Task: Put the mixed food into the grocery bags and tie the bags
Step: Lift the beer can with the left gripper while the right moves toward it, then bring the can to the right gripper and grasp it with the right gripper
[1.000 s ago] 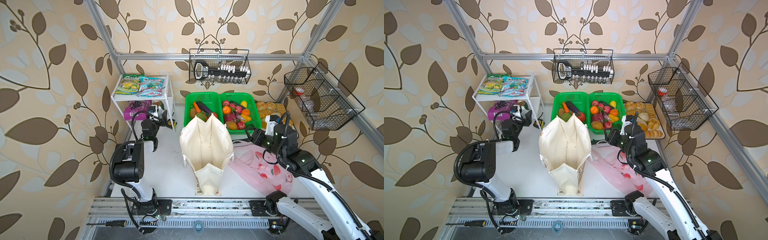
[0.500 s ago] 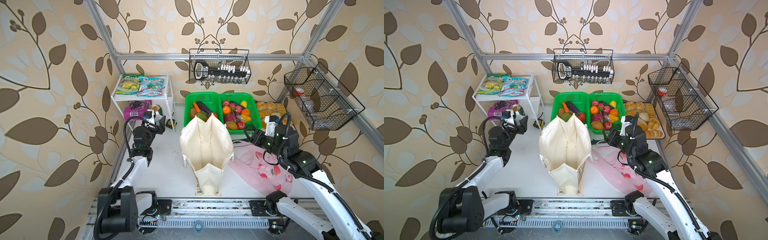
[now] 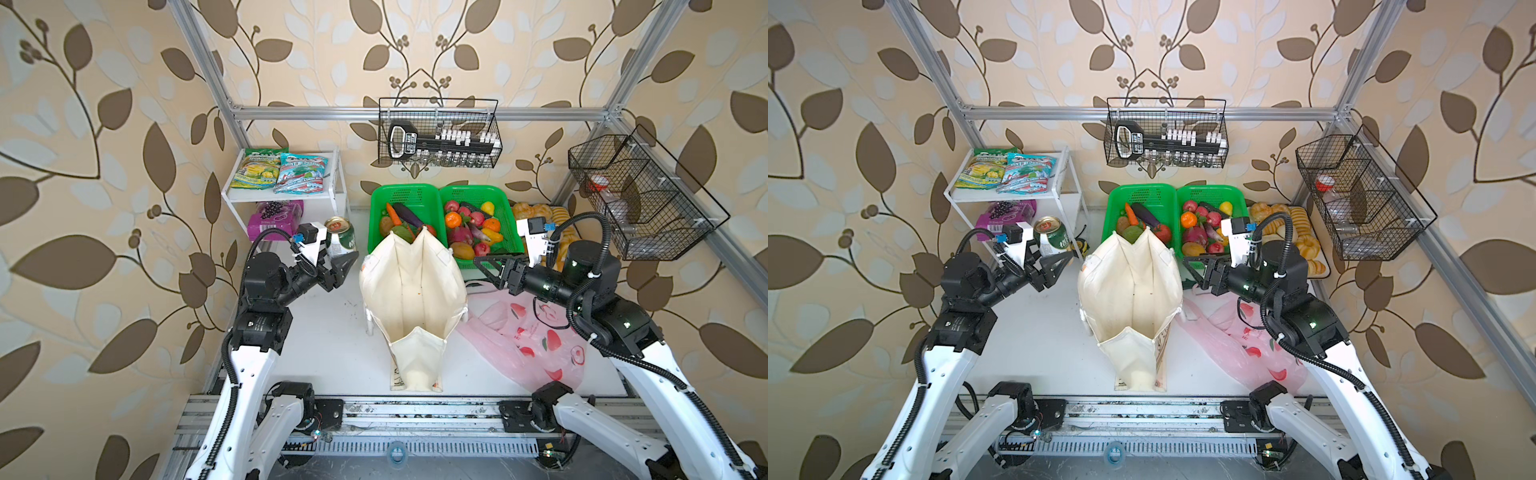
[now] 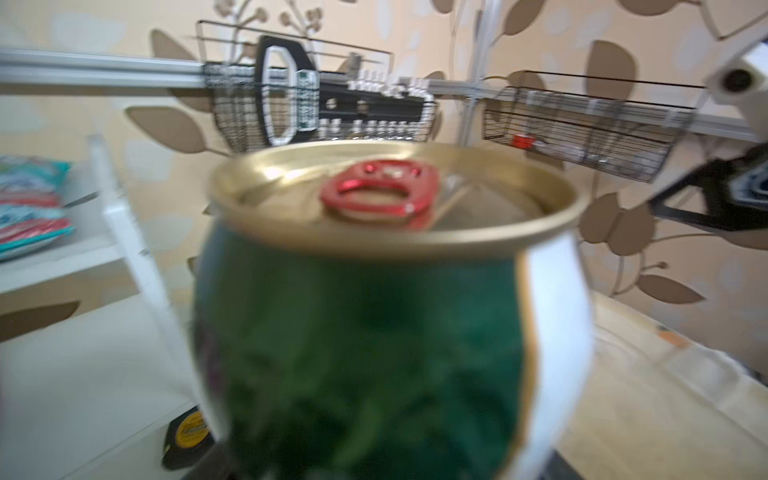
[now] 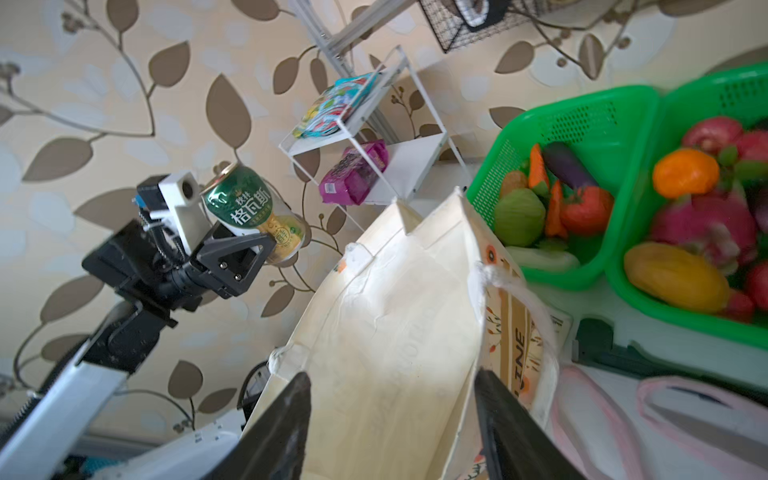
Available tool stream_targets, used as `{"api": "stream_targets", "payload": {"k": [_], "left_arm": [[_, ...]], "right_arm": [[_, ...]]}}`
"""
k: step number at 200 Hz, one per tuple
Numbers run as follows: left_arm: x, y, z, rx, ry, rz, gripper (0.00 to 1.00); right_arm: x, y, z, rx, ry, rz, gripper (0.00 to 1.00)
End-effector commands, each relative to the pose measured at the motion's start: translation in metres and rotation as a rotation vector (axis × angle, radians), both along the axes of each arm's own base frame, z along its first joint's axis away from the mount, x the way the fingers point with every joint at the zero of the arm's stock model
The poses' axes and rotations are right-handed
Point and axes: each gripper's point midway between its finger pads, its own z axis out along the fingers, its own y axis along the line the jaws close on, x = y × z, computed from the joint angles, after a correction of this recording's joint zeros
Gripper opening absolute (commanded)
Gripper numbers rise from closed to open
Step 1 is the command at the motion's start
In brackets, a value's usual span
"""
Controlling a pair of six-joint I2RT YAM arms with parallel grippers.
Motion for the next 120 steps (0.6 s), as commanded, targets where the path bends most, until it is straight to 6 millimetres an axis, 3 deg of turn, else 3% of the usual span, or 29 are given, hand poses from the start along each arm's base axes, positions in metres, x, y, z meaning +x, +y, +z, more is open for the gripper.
{"api": "stream_targets", "payload": {"k": [1, 29, 56, 70, 90, 120], "left_arm": [[-0.050, -0.034, 0.039, 0.042, -0.101, -0.212, 0.28], [-0.067, -0.056, 0.053, 0.063, -0.132, -0.305, 0.25], [-0.071, -0.078, 0.054, 0.075, -0.134, -0.373, 0.24], [-0.074, -0.089, 0.051, 0.085, -0.141, -0.401, 0.24], [-0.076, -0.105, 0.047, 0.101, -0.132, -0.438, 0.23], [-0.086, -0.127, 0.034, 0.182, -0.136, -0.499, 0.24]], "right_arm": [[-0.019, 0.017, 0.019, -0.137, -0.143, 0.143, 0.67], [-0.037, 0.040, 0.025, -0.295, -0.178, 0.268, 0.68], [-0.050, 0.060, 0.033, -0.388, -0.203, 0.335, 0.72], [-0.054, 0.069, 0.039, -0.394, -0.212, 0.356, 0.73], [-0.066, 0.083, 0.046, -0.376, -0.239, 0.417, 0.82], [-0.069, 0.090, 0.047, -0.401, -0.253, 0.436, 0.82]]}}
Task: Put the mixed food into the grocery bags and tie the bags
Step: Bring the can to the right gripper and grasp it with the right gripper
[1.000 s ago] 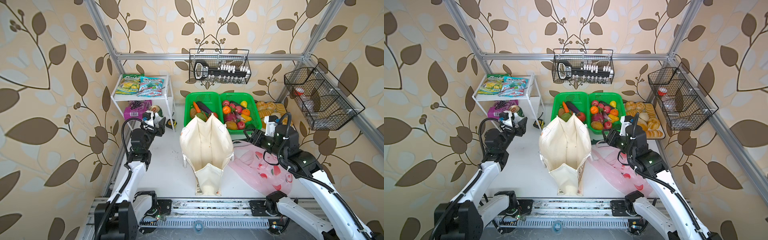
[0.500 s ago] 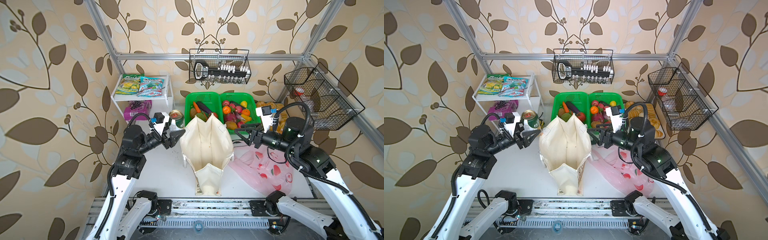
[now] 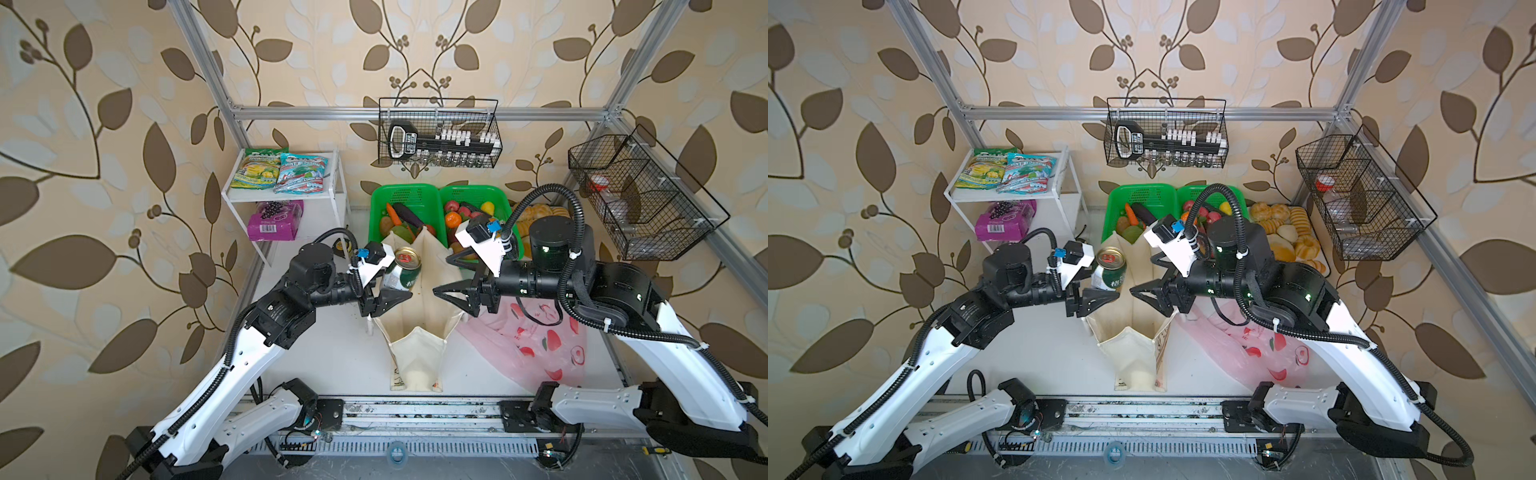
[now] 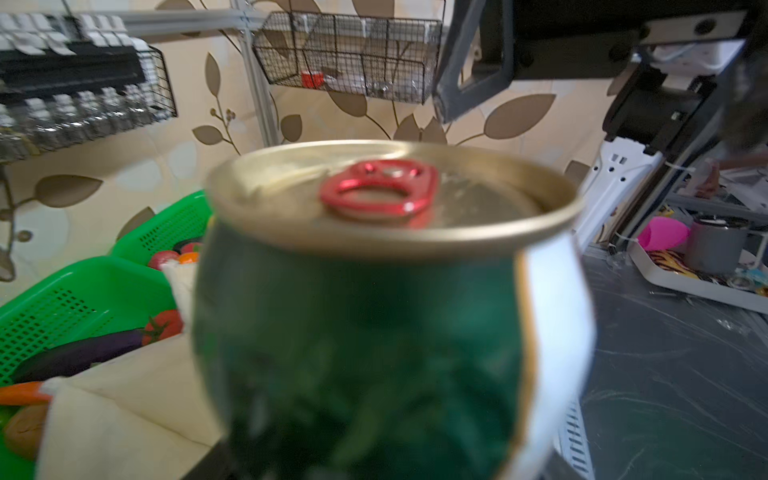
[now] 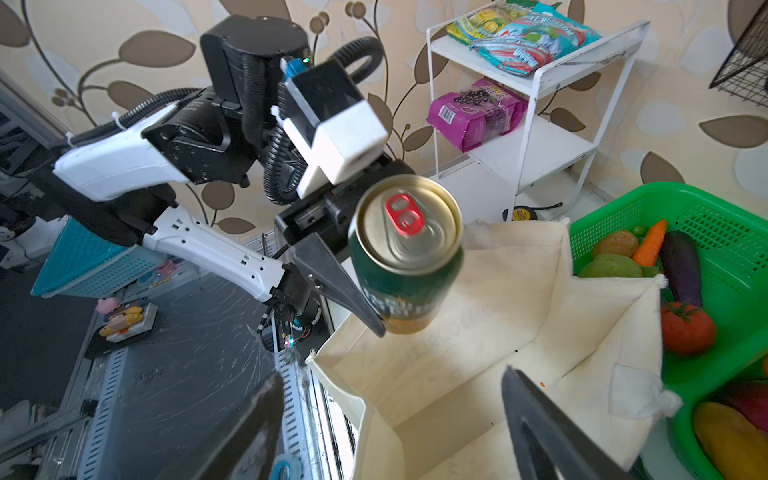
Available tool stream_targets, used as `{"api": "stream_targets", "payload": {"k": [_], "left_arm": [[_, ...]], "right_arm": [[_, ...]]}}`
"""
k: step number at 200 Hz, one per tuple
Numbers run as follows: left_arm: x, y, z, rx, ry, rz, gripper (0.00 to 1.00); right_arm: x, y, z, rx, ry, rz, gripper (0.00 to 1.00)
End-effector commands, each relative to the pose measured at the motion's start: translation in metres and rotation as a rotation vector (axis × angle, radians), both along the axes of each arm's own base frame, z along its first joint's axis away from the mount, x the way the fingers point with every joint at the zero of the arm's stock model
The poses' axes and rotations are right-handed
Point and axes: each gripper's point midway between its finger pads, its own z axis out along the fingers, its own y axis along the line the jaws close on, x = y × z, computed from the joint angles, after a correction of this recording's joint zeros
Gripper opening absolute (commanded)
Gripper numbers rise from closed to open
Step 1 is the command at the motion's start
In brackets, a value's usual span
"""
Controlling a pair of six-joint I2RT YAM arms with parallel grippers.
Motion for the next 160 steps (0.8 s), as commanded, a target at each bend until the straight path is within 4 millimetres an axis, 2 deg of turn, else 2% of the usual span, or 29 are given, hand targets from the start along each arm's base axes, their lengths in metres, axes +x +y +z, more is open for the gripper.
{"api": "stream_targets", "payload": {"k": [1, 25, 78, 118, 131, 160], "left_arm": [[-0.012, -0.007, 0.045, -0.038, -0.196, -0.034, 0.24], [-0.016, -0.017, 0.037, 0.010, -0.203, -0.057, 0.25], [-0.021, -0.023, 0.034, 0.042, -0.236, -0.078, 0.27], [-0.023, -0.023, 0.028, 0.069, -0.229, -0.092, 0.28], [-0.024, -0.023, 0.026, 0.079, -0.229, -0.097, 0.29], [-0.023, -0.022, 0.027, 0.085, -0.237, -0.093, 0.29]], "right_arm": [[0.000, -0.004, 0.002, -0.050, -0.046, -0.004, 0.82], [0.009, -0.007, -0.006, -0.118, -0.057, -0.044, 0.83], [0.016, 0.006, -0.032, -0.224, 0.025, -0.024, 0.91], [0.016, 0.019, -0.034, -0.205, 0.040, 0.018, 0.91], [0.017, 0.024, -0.035, -0.200, 0.047, 0.025, 0.88], [0.020, 0.033, -0.045, -0.217, 0.079, 0.040, 0.85]]}}
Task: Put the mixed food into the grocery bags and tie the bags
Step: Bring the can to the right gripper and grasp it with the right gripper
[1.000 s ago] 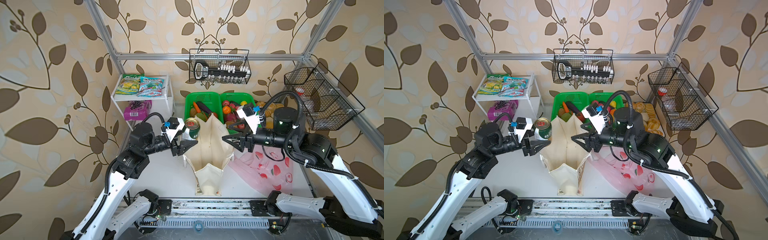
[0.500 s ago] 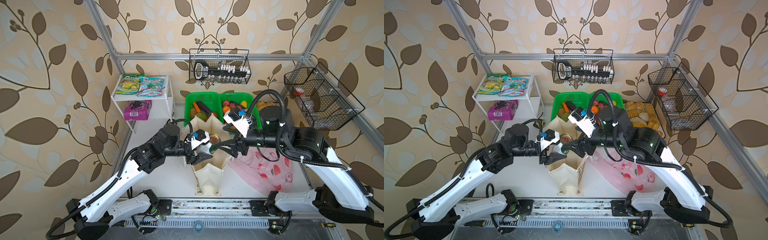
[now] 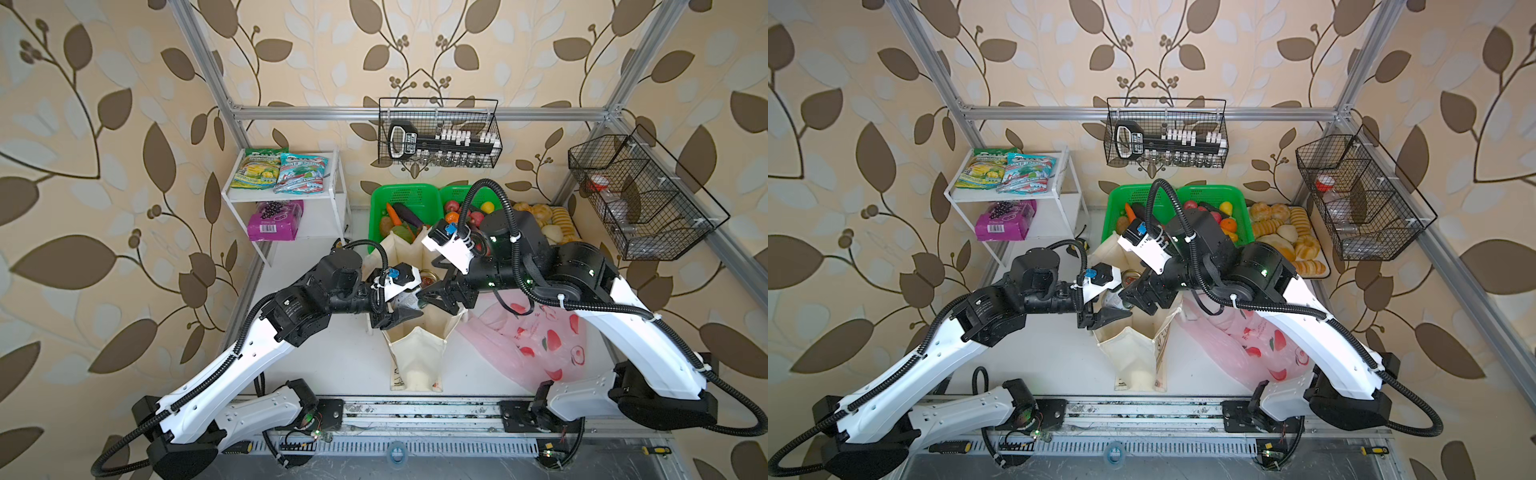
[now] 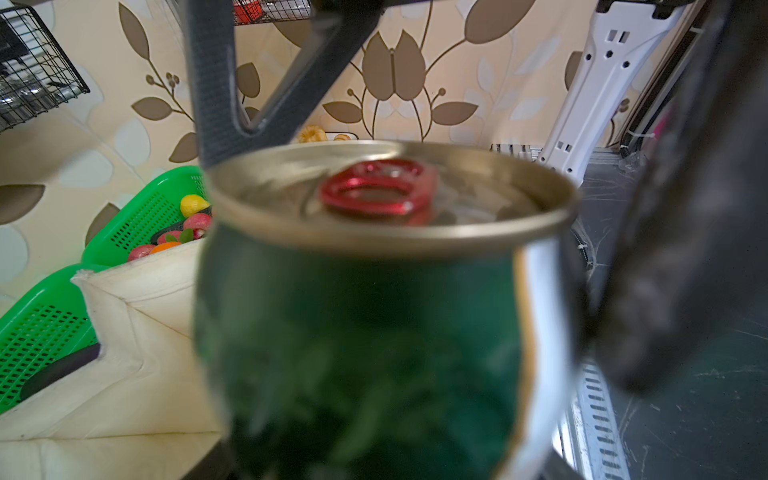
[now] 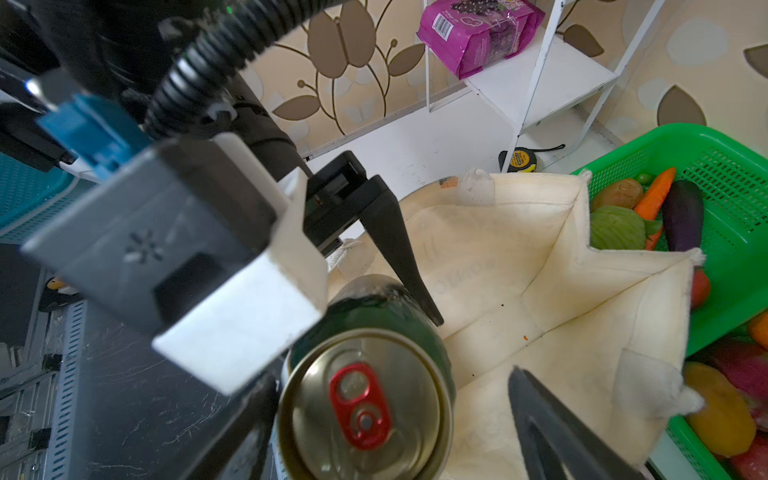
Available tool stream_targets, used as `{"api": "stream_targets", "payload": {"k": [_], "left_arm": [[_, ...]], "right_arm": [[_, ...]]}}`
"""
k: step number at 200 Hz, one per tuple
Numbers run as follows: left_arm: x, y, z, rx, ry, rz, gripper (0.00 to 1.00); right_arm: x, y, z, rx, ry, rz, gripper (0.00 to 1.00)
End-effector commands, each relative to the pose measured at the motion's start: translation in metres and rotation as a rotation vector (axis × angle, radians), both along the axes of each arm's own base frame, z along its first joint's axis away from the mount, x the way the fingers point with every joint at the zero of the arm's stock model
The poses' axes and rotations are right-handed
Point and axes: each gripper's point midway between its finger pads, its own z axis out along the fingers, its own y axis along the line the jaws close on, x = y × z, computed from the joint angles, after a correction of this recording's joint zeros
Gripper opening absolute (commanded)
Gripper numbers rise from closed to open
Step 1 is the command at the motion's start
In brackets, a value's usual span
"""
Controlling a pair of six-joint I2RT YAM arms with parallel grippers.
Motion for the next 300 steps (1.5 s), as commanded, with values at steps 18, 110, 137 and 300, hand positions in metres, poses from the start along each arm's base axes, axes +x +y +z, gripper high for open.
{"api": "stream_targets", "payload": {"k": [18, 110, 137, 300], "left_arm": [[-0.007, -0.001, 0.055, -0.115, -0.155, -0.036, 0.30], [-0.007, 0.004, 0.059, -0.149, -0.149, 0.002, 0.28], [-0.008, 0.003, 0.057, -0.165, -0.129, 0.002, 0.27], [-0.008, 0.000, 0.051, -0.134, -0.107, -0.014, 0.28]], "right_arm": [[-0.001, 0.012, -0.007, -0.008, 0.029, 0.037, 0.85], [-0.010, 0.025, -0.025, -0.004, 0.093, 0.115, 0.78], [-0.009, 0.024, -0.024, -0.004, 0.083, 0.116, 0.71], [-0.009, 0.024, -0.020, 0.062, 0.087, 0.112, 0.71]]}}
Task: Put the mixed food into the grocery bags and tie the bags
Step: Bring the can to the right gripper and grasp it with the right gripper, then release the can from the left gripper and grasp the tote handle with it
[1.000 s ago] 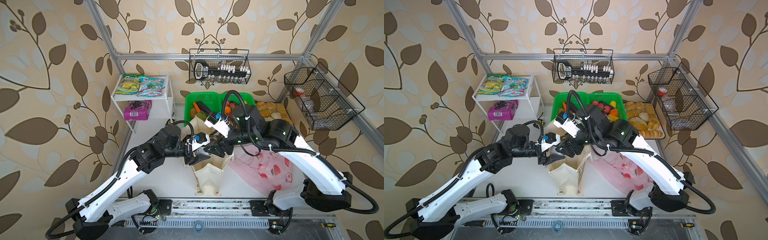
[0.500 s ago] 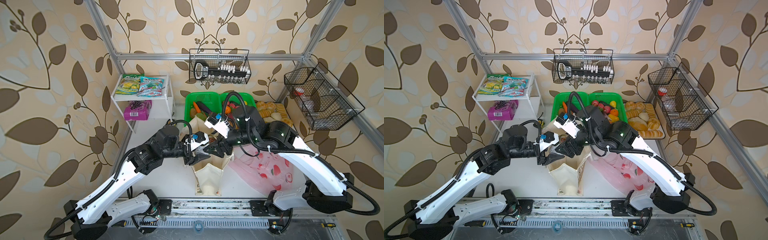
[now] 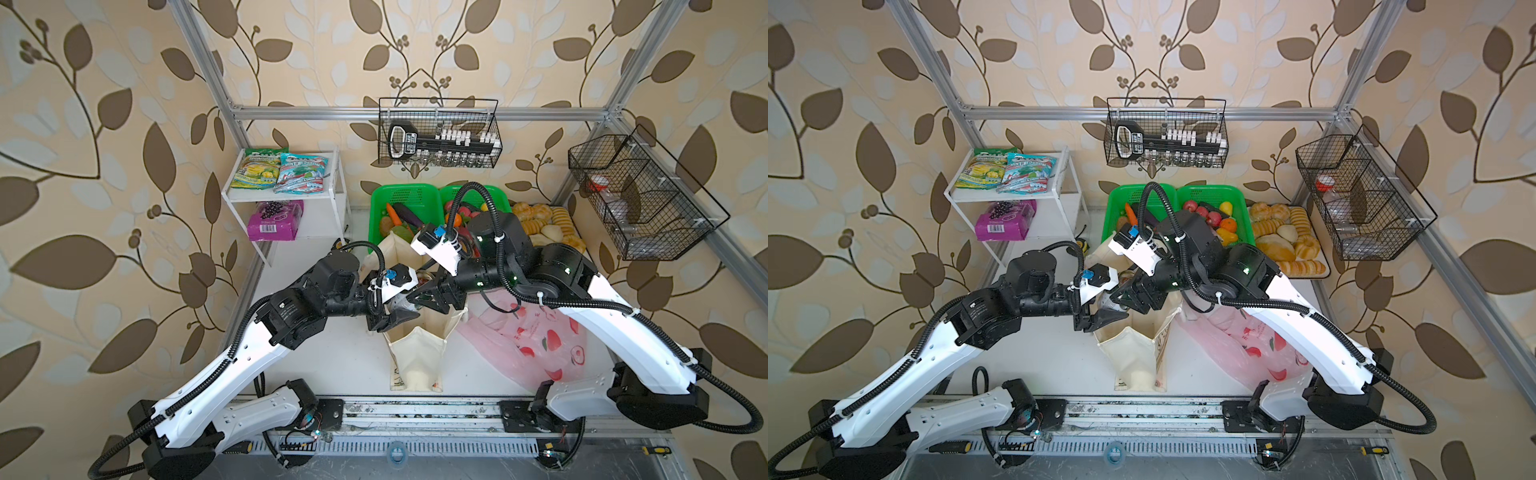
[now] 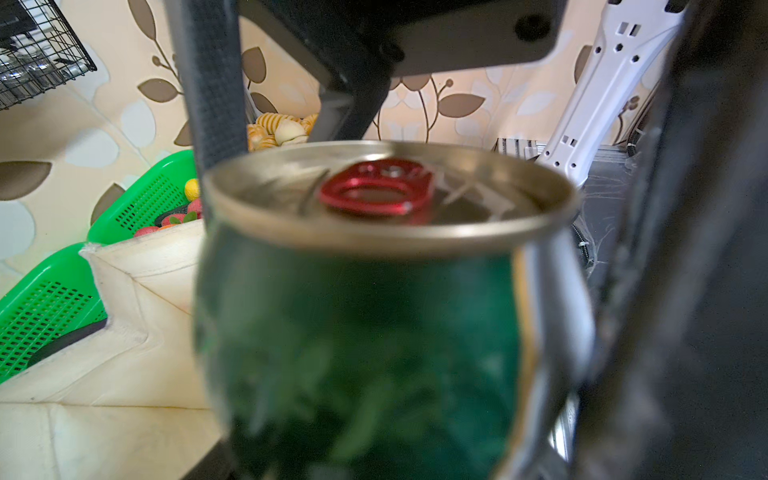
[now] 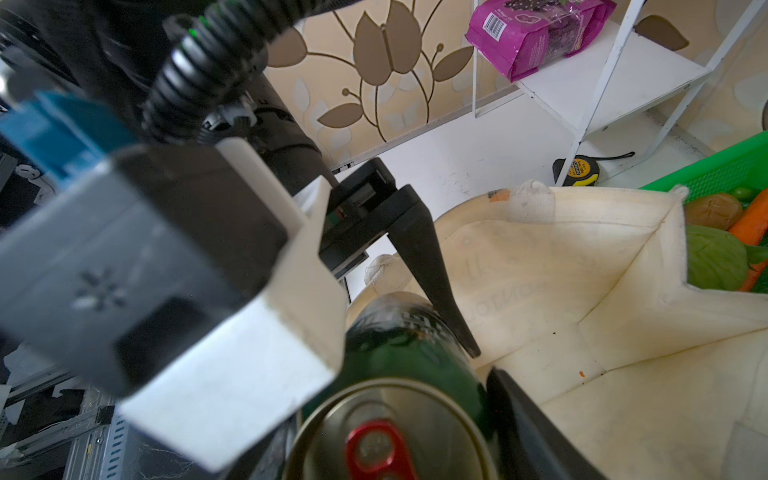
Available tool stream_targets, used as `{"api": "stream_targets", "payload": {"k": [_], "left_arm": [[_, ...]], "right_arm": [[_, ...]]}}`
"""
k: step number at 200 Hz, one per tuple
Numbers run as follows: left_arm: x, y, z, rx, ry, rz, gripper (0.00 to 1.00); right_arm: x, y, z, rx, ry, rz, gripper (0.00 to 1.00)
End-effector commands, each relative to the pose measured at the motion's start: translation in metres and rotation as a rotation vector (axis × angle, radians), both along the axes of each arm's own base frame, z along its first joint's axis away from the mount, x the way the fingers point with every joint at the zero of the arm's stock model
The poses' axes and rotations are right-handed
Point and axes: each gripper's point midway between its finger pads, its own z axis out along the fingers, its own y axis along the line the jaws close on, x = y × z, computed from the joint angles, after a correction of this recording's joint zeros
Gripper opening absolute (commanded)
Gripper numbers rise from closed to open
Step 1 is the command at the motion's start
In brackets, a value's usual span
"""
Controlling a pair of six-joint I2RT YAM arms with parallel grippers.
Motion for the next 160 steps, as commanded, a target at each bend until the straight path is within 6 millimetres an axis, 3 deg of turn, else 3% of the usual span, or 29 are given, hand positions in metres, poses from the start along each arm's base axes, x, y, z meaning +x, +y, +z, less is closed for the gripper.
{"api": "stream_targets", "payload": {"k": [1, 39, 69, 117, 160], "left_arm": [[-0.0051, -0.0069, 0.0510, -0.139, -0.130, -0.045, 0.28], [-0.0044, -0.0056, 0.0545, -0.145, -0.145, -0.037, 0.29], [-0.0040, -0.0040, 0.0528, -0.138, -0.147, -0.030, 0.29], [-0.0047, -0.0037, 0.0546, -0.149, -0.150, -0.030, 0.30], [-0.0045, -0.0033, 0.0513, -0.146, -0.146, -0.027, 0.32]], "right_arm": [[-0.0027, 0.0025, -0.0099, -0.017, 0.020, 0.018, 0.71], [-0.0025, 0.0034, -0.0115, -0.021, 0.022, 0.020, 0.72], [-0.0043, 0.0038, -0.0120, -0.024, 0.023, 0.034, 0.66], [-0.0034, 0.0043, -0.0155, -0.036, 0.030, 0.032, 0.72], [-0.0024, 0.0046, -0.0172, -0.045, 0.027, 0.023, 0.62]]}}
